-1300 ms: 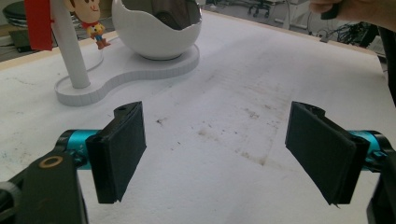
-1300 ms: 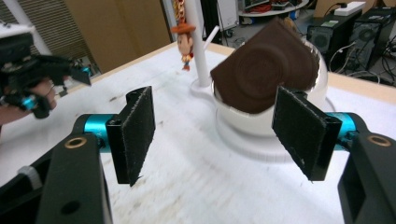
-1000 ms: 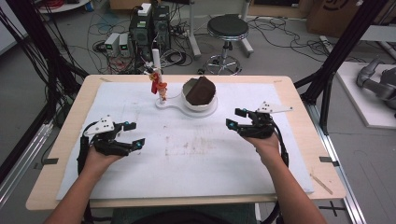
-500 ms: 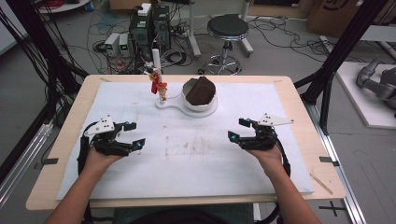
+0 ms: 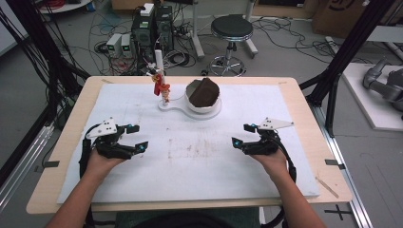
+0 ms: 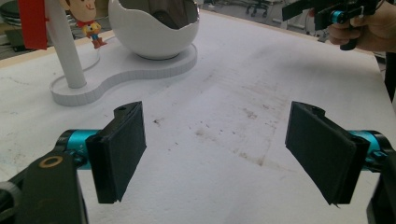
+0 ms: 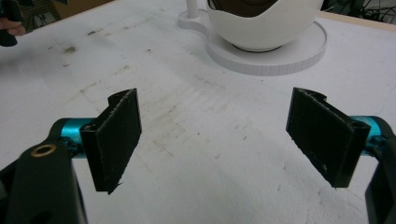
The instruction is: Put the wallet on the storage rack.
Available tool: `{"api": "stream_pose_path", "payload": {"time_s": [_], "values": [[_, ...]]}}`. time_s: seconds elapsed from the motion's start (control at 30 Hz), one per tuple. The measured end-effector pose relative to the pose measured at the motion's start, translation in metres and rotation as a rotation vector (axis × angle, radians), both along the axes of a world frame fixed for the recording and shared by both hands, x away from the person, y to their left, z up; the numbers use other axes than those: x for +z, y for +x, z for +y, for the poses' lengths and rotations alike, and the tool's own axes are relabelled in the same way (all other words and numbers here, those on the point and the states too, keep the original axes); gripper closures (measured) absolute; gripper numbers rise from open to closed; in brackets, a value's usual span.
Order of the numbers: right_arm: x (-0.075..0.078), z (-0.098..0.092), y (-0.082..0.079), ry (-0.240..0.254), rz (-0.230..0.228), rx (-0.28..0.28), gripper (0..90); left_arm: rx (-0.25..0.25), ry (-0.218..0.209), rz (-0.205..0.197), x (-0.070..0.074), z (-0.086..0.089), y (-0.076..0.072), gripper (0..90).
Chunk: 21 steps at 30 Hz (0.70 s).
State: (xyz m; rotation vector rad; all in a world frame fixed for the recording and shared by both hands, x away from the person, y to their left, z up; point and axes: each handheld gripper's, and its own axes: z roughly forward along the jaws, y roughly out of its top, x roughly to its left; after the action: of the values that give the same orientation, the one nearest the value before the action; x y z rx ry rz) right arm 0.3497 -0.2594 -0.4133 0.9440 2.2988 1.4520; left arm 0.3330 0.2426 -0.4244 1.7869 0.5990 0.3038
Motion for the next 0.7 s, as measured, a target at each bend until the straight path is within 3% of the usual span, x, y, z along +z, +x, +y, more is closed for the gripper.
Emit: {"api": "stream_pose_path", "payload": {"time_s": [0.3, 0.47, 0.7], "values": [[0.0009, -0.0024, 0.0001, -0.003, -0.016, -0.015, 18.4, -0.006, -0.005, 0.001, 0.0003, -0.0001, -0.0005, 20.2], [-0.0014, -0.003, 0.0025, -0.004, 0.015, -0.018, 18.3, -0.001, 0.0, 0.0, 0.0005, -0.0008, -0.0009, 20.2], [-0.001, -0.0038, 0.0028, 0.001, 0.013, -0.022, 18.3, 0.001, 0.002, 0.003, 0.0001, -0.0004, -0.0004, 20.2]]}}
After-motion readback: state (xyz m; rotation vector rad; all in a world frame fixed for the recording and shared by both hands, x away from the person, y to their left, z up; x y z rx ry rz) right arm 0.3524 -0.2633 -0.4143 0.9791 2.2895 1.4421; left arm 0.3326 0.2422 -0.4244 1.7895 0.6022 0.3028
